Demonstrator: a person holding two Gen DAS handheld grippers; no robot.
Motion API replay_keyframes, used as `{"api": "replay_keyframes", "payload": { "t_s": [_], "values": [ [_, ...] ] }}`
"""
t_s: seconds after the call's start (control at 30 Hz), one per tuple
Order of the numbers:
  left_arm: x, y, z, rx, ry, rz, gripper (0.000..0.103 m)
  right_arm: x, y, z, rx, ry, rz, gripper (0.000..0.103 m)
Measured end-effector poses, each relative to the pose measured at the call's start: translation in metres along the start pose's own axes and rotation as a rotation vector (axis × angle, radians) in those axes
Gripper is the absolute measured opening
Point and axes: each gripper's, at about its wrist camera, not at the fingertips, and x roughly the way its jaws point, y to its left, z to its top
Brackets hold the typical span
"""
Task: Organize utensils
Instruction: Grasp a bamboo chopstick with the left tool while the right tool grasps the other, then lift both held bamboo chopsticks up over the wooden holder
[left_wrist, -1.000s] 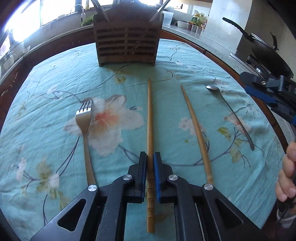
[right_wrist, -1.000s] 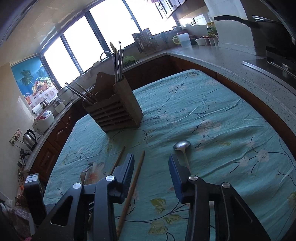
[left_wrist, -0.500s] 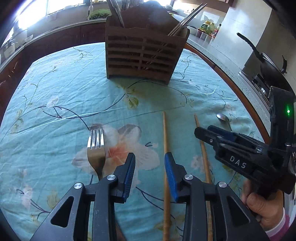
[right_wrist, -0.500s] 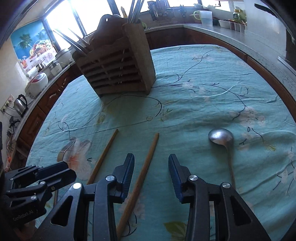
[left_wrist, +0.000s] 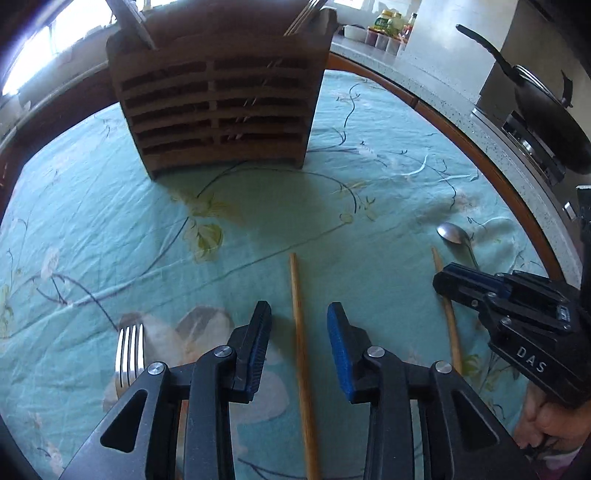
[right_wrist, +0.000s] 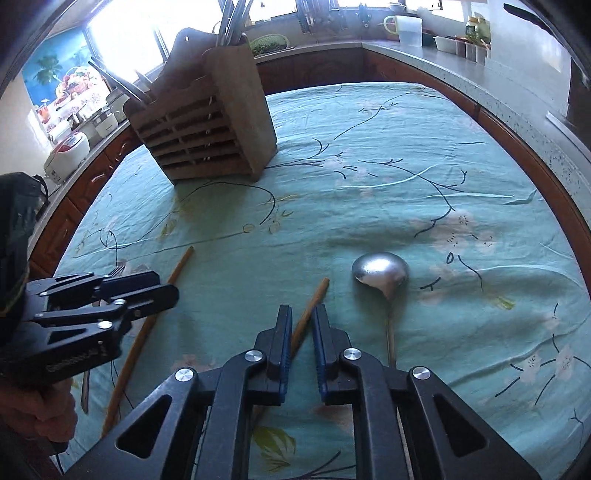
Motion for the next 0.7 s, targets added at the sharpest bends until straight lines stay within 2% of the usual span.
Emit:
{"api": "replay_keyframes", "payload": {
  "t_s": [0.13, 0.23, 0.37, 0.5, 0.7],
  "values": [
    [0.006, -0.003, 0.004, 0.042, -0.002, 0.041, 0.018, 0.006, 0.006, 0.005, -0.007, -0.020, -0.018, 0.015],
    [0.006, -0.001, 0.003, 0.032, -0.009, 0.038, 0.006, 0.009, 0.016, 0.006, -0.056, -0.036, -0.065, 0.016],
    [0.006, 0.005, 0.001, -0.010, -0.013, 0.003, 0.004, 0.009, 0.024, 0.004, -0.089, -0.047, -0.107, 0.011],
    [-0.009, 0.015, -0.003, -0.069, -0.042, -0.054, 0.004, -0.001, 0.014, 0.007, 0.003, -0.040, -0.001, 0.005],
    [-0.067, 0.039, -0.014, -0.150, -0.149, -0.154, 0.004, -0.052, 0.020, 0.013, 0.052, -0.142, 0.109, 0.005]
  ]
}}
